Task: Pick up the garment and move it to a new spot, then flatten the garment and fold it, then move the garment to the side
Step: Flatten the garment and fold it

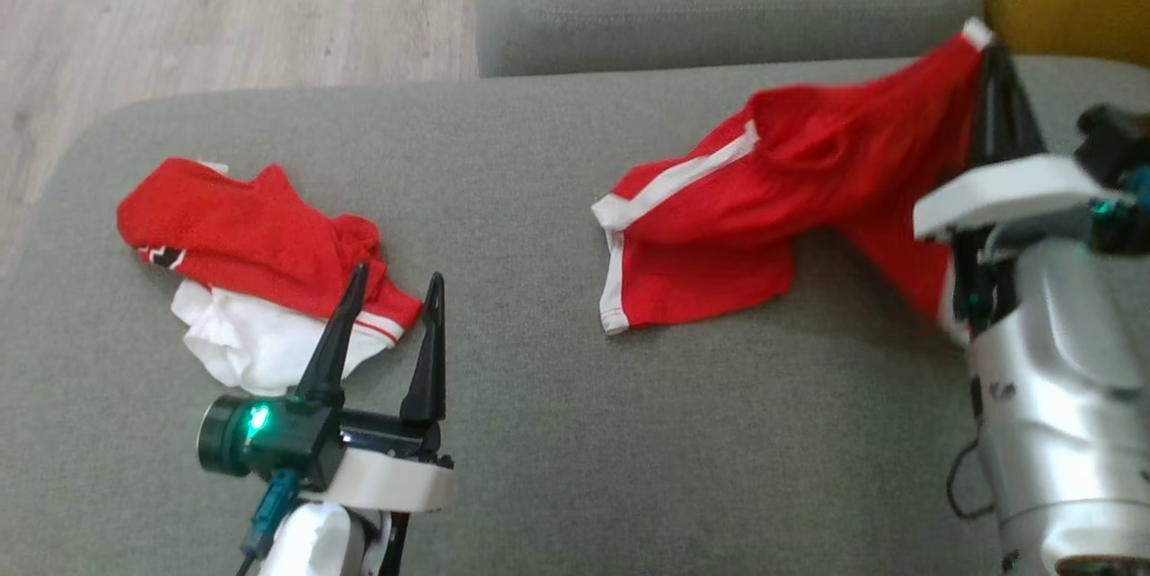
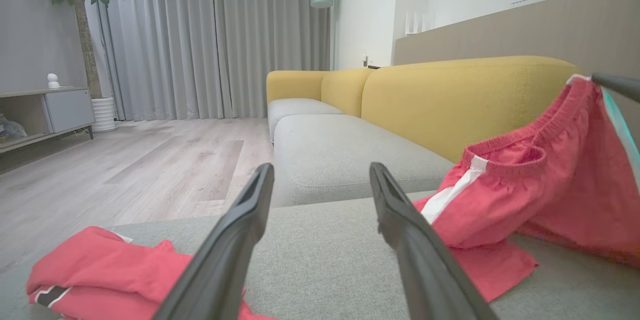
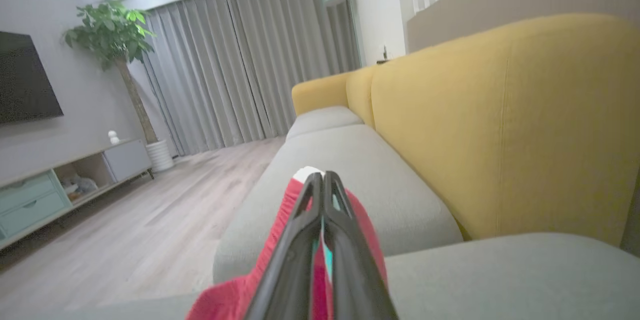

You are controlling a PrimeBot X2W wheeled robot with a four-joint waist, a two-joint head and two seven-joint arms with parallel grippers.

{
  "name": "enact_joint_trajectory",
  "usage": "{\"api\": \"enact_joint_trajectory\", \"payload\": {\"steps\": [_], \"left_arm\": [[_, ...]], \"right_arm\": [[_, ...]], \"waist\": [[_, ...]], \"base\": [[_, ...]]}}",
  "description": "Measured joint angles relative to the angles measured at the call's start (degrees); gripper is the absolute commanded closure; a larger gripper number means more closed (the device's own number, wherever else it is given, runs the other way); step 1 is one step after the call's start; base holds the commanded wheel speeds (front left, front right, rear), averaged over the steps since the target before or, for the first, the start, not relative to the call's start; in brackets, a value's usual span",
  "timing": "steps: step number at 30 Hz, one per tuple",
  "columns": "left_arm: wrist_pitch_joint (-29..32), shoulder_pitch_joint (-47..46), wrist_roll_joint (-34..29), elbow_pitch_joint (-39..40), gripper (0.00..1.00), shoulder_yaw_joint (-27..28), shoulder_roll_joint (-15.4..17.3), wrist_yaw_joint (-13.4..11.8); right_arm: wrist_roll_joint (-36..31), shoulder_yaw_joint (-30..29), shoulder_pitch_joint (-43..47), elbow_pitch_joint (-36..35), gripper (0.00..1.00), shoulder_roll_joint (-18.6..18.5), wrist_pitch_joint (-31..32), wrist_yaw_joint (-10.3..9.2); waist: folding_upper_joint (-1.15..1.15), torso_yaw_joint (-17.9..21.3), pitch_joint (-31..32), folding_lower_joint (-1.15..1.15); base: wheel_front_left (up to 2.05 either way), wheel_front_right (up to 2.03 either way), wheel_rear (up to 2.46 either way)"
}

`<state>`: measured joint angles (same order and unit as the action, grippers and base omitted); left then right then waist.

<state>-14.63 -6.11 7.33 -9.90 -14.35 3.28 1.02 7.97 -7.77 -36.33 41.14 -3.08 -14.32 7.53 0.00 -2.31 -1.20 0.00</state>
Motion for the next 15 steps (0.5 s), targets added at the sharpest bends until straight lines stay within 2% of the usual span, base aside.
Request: {"api": "enact_joint_trajectory", "payload": {"steps": [3,8,15], "left_arm": [[0.0,0.55,0.0,0.21,0.0,0.16,-0.01,-0.01],[0.0,1.63,0.0,0.65,0.0,0.34,-0.02,-0.03],[0.0,1.79,0.0,0.97,0.0,0.59,0.0,-0.03]], "right_arm": [[1.65,1.78,-0.64,-2.26,1.0,-0.15,-0.05,0.0],[7.1,13.56,1.17,-7.91,1.0,-0.37,-0.05,0.0],[11.69,29.21,15.45,-11.9,1.0,-0.27,2.49,0.0]], "waist": [[0.0,-0.2,0.69,0.0],[0.0,-1.23,1.87,0.0],[0.0,-3.09,2.15,0.0]], "base": [[0.0,0.0,0.0],[0.0,0.0,0.0],[0.0,0.0,0.0]]}}
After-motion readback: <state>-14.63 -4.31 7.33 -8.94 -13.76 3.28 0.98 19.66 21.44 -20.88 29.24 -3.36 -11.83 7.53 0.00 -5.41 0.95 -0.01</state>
